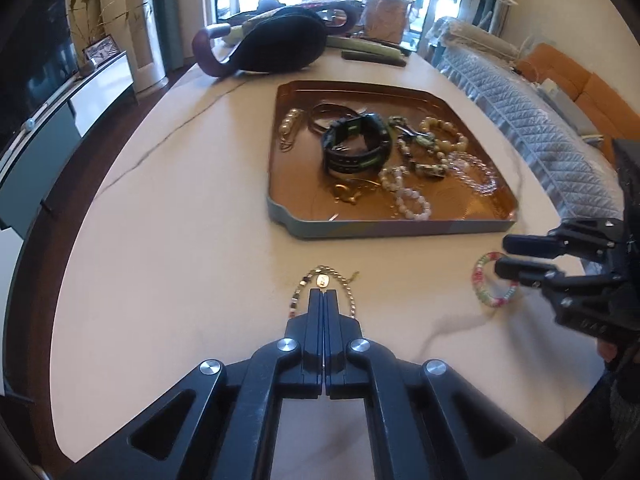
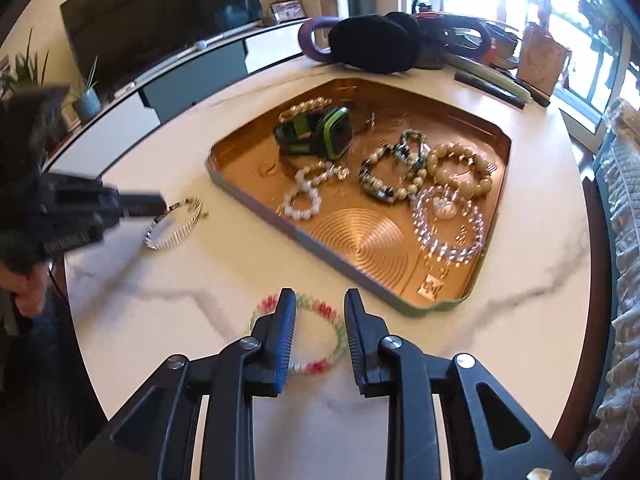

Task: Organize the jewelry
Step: 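Grasp the silver-bead bracelet with the left tool while the right tool approaches the rainbow bracelet, then close the right tool on the rainbow bead bracelet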

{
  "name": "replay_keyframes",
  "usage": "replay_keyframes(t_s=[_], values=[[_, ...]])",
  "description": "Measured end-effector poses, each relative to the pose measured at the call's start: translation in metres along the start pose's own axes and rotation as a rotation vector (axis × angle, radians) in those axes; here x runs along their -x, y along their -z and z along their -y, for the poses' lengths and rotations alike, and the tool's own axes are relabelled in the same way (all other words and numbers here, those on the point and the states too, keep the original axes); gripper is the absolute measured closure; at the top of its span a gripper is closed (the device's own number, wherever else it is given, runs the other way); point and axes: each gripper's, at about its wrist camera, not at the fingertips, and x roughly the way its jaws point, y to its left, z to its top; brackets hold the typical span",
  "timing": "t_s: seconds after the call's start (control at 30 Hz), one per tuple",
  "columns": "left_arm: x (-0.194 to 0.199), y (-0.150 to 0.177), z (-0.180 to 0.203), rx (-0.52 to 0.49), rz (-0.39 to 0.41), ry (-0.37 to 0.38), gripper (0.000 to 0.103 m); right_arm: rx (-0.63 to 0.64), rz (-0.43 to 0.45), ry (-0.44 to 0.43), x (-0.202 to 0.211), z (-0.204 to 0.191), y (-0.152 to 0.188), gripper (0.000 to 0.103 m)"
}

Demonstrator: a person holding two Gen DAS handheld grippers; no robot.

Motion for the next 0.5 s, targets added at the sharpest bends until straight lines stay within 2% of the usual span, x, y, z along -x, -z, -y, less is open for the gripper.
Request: replay_keyframes(t_s=[0.1,0.2,0.27,0.37,0.47,0.5], values=[[-0.002,0.0,0.003,-0.008,-0.008,0.001,0.103,0.062,-0.001,0.029,-0.003,-0.01,0.005,0.075],[-0.001,-0.002,0.003,-0.003,0.006,-0.014,0.103,0.107,0.0,0.107,-0.007,-0.015,0.008,0.075],[-0.001,-0.002,0.003,-0.015,0.008,-0.014,0.103,0.062,0.0,0.077,-0.008,-0.008,0.008,0.078],[-0.006,0.0,-0.004,0.012,-0.016,-0.055,0.1,0.059,-0.002,0.056,-0.007,-0.004,0.008,0.08],[-0.015,0.004,-0.006,0.017,-0.061,-0.065,0.095,0.076,-0.002,0.046,-0.008,-0.01,0.008,0.092],[-0.014,0.004,-0.004,0.002,-0.054,-0.066,0.092,0.083,-0.004,0.055,-0.009,-0.013,0.008,0.095]])
